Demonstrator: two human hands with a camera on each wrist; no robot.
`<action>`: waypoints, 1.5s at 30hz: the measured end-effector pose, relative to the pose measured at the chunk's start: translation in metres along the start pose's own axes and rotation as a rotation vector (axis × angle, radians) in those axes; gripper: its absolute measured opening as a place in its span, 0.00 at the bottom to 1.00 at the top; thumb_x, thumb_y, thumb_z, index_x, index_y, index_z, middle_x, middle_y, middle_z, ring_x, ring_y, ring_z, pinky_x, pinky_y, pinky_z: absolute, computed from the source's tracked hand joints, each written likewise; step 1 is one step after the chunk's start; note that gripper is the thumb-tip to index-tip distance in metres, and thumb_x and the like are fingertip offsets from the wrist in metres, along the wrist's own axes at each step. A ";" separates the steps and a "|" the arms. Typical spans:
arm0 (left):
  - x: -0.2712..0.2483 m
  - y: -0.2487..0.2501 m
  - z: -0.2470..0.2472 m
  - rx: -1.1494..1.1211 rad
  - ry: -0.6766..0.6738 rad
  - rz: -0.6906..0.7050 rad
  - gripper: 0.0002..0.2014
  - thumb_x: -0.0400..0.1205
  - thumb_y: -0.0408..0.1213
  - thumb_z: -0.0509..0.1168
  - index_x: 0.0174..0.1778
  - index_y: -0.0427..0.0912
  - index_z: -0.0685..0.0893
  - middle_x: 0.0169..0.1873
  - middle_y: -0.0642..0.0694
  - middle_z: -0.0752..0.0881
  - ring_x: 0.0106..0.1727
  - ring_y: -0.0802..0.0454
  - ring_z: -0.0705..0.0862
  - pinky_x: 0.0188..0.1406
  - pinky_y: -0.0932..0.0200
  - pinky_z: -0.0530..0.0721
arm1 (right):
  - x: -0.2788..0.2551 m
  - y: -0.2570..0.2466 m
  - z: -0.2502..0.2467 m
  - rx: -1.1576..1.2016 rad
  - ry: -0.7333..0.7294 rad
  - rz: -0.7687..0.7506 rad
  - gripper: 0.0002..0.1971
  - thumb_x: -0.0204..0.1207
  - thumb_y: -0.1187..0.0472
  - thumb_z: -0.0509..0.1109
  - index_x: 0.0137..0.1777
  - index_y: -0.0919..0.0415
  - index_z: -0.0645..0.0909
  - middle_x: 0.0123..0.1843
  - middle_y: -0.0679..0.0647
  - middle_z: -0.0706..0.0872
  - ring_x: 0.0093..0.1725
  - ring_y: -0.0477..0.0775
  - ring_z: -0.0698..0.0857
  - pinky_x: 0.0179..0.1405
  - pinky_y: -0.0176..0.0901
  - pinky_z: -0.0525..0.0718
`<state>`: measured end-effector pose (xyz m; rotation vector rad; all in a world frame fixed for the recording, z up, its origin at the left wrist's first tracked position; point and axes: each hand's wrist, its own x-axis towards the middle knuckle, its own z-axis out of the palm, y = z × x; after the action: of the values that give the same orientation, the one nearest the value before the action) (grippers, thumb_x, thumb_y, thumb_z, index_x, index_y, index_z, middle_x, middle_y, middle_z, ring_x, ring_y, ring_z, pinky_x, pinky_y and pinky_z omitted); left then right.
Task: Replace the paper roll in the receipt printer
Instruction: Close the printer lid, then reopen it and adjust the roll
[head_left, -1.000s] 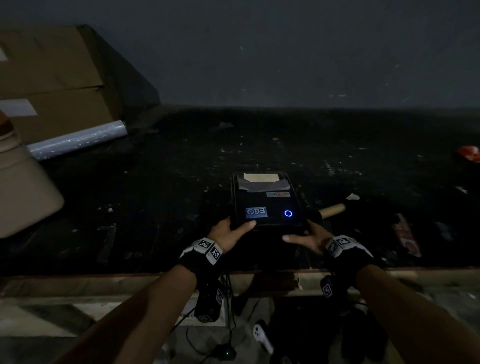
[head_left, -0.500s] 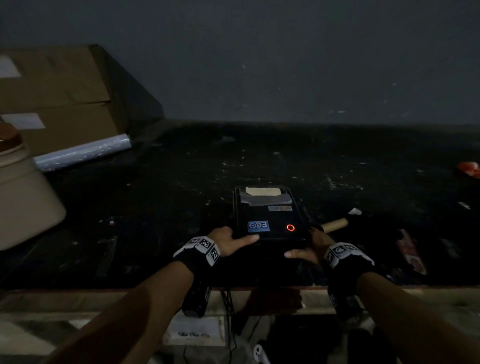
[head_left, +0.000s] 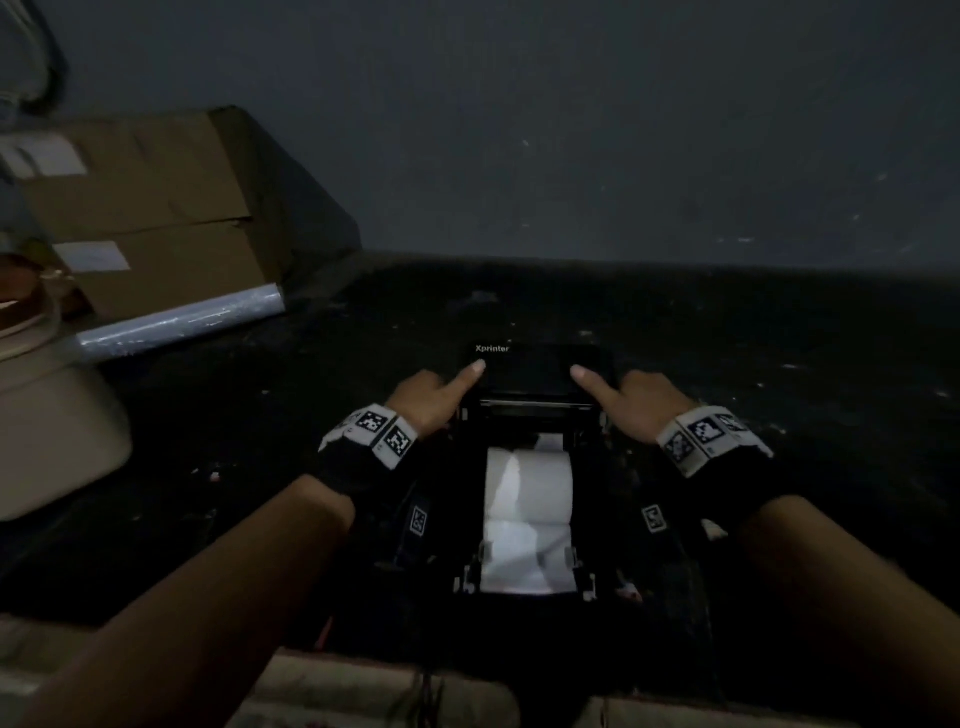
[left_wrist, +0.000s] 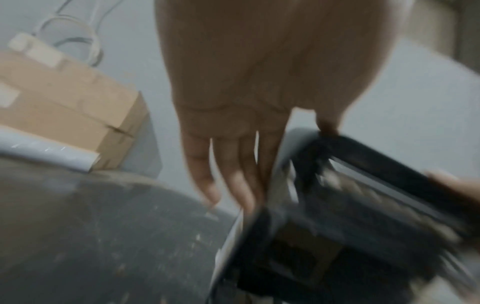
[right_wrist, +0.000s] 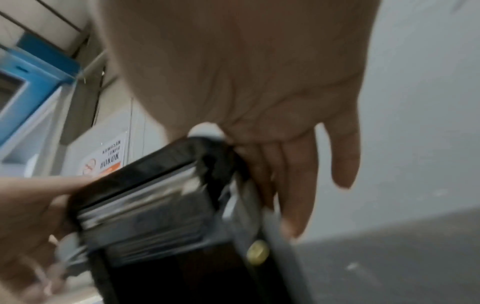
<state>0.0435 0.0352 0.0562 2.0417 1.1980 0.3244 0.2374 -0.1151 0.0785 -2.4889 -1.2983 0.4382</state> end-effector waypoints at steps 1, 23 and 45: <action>0.005 -0.003 0.005 -0.078 0.035 -0.002 0.31 0.75 0.69 0.53 0.30 0.43 0.84 0.34 0.41 0.88 0.41 0.43 0.87 0.51 0.54 0.83 | 0.010 0.000 -0.001 0.039 0.005 -0.013 0.39 0.75 0.31 0.46 0.49 0.66 0.84 0.49 0.70 0.85 0.53 0.65 0.84 0.56 0.48 0.76; -0.023 -0.065 0.107 0.164 -0.178 0.094 0.36 0.82 0.56 0.53 0.82 0.45 0.51 0.81 0.42 0.62 0.81 0.46 0.64 0.81 0.53 0.62 | 0.008 0.053 0.124 0.001 -0.418 -0.125 0.47 0.66 0.29 0.59 0.80 0.44 0.42 0.84 0.55 0.49 0.82 0.63 0.54 0.80 0.60 0.58; -0.033 0.001 0.042 -0.207 -0.177 0.419 0.33 0.84 0.48 0.54 0.83 0.48 0.46 0.82 0.43 0.56 0.81 0.47 0.60 0.77 0.60 0.59 | -0.048 0.017 0.069 0.462 0.166 -0.142 0.38 0.66 0.29 0.62 0.76 0.42 0.62 0.73 0.53 0.75 0.73 0.53 0.73 0.74 0.62 0.72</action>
<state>0.0486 -0.0123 0.0322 2.0759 0.5979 0.4359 0.1959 -0.1555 0.0151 -1.9940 -1.1452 0.4292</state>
